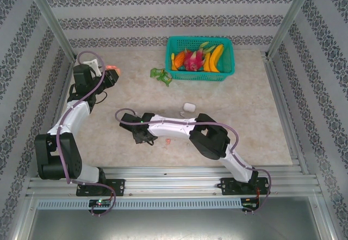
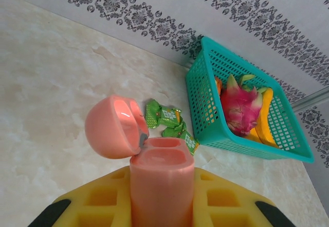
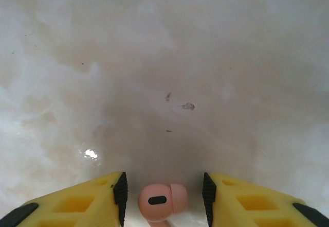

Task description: Insert the wireless bluetooth earbuds into the charging case

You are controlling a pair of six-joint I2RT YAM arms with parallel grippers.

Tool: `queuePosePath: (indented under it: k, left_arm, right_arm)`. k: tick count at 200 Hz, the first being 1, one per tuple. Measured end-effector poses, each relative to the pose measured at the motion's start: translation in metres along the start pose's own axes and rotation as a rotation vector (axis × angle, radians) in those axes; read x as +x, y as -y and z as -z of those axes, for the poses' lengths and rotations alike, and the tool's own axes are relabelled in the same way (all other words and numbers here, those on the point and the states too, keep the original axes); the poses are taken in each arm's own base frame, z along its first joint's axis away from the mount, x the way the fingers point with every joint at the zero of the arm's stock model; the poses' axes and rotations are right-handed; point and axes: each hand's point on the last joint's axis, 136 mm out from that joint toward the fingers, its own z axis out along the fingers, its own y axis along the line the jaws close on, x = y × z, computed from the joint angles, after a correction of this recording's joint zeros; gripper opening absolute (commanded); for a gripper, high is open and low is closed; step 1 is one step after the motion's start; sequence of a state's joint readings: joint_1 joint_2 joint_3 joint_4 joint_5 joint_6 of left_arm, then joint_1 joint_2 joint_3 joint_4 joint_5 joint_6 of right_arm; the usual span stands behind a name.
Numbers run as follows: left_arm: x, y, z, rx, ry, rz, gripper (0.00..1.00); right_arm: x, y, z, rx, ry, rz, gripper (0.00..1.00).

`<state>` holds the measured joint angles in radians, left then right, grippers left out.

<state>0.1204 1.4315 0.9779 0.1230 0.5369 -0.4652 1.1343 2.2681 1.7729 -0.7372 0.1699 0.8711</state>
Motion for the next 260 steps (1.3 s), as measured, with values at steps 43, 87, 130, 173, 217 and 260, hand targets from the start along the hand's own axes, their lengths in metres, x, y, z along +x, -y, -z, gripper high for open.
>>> queuePosePath:
  k: [43, 87, 130, 173, 217, 260]
  left_arm:
    - [-0.0024, -0.0001, 0.0001, 0.004, 0.013, 0.006, 0.00]
    - [-0.0023, -0.0019, 0.0003, 0.003, 0.017, 0.010, 0.00]
    - [-0.0007, -0.0029, 0.0000, 0.003, 0.017, 0.011, 0.00]
    - [-0.0024, -0.0020, 0.0001, 0.006, 0.023, 0.013, 0.00]
    - [-0.0005, -0.0031, -0.0001, 0.005, 0.021, 0.026, 0.00]
    - [0.0020, -0.0042, -0.0004, 0.005, 0.017, 0.036, 0.00]
  right_arm:
    - [0.0008, -0.0015, -0.0005, 0.021, 0.013, -0.002, 0.44]
    - [0.0025, -0.0003, -0.0003, 0.032, 0.014, -0.006, 0.42]
    - [0.0025, 0.0017, -0.0002, 0.041, 0.016, -0.021, 0.37]
    - [0.0058, 0.0002, 0.0003, 0.048, 0.019, -0.017, 0.33]
    - [0.0067, 0.0000, 0.0006, 0.050, 0.019, -0.017, 0.28]
    - [0.0053, 0.0011, 0.0004, 0.056, 0.028, -0.017, 0.25]
